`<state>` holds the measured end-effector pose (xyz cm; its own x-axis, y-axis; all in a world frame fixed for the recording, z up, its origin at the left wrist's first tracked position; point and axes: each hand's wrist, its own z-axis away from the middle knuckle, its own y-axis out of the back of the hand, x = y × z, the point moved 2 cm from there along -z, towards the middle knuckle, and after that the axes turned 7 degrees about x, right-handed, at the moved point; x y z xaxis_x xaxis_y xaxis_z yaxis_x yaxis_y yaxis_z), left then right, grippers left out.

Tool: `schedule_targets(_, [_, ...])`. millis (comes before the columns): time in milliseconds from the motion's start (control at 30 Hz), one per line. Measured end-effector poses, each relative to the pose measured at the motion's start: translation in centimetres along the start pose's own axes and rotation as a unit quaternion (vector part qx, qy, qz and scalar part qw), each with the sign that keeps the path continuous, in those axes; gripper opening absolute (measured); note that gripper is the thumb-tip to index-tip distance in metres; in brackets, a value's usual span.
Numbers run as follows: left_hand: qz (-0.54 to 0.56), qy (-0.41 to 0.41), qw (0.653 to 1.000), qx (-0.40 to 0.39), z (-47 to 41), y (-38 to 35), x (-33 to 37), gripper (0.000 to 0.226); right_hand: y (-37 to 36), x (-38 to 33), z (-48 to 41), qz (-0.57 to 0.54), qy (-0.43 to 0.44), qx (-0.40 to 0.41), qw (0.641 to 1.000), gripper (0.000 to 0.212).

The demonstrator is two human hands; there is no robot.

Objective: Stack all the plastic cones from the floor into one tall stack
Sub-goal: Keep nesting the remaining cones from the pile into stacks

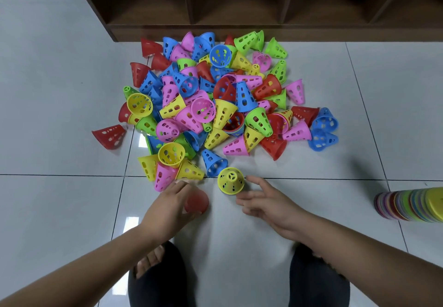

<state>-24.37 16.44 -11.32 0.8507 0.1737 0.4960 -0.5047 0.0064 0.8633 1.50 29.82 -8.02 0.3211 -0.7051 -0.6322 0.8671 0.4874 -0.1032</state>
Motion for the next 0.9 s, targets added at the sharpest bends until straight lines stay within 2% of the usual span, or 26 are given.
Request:
schedule_targets(100, [0.019,0.013,1.000,-0.014,-0.1,-0.4,-0.4,0.052,0.6,-0.9,-0.8,0.039,0.015,-0.005,0.999,0.065])
schedule_targets(167, [0.019,0.010,1.000,-0.010,-0.3,-0.4,-0.5,0.054,1.3,-1.8,-1.1,0.105,0.031,-0.004,0.994,0.063])
schedule_targets(333, [0.054,-0.005,0.998,0.030,-1.0,1.8,0.7,0.053,3.1,-6.6,-2.0,0.283,0.127,0.061,0.949,0.040])
schedule_targets(433, [0.079,-0.004,0.995,0.060,-1.8,3.7,2.1,0.047,4.2,-10.2,-2.5,0.358,0.210,0.110,0.903,0.033])
schedule_targets(500, [0.091,-0.007,0.992,0.085,-2.4,4.7,3.2,0.046,4.8,-12.2,-2.8,0.422,0.263,0.138,0.857,0.031])
schedule_targets(600, [0.117,-0.006,0.986,0.119,-3.2,6.1,5.2,0.046,5.8,-14.7,-3.3,0.512,0.350,0.176,0.764,0.040])
schedule_targets(667, [0.141,-0.013,0.981,0.135,-3.9,6.8,6.8,0.045,6.2,-15.8,-4.2,0.559,0.372,0.180,0.719,0.053])
schedule_targets(767, [0.160,-0.035,0.977,0.133,-4.8,6.8,8.7,0.046,6.1,-16.2,-5.9,0.586,0.352,0.187,0.705,0.067])
schedule_targets(900, [0.130,-0.058,0.984,0.111,-5.9,5.7,9.9,0.047,5.4,-14.8,-7.8,0.601,0.353,0.187,0.693,0.072])
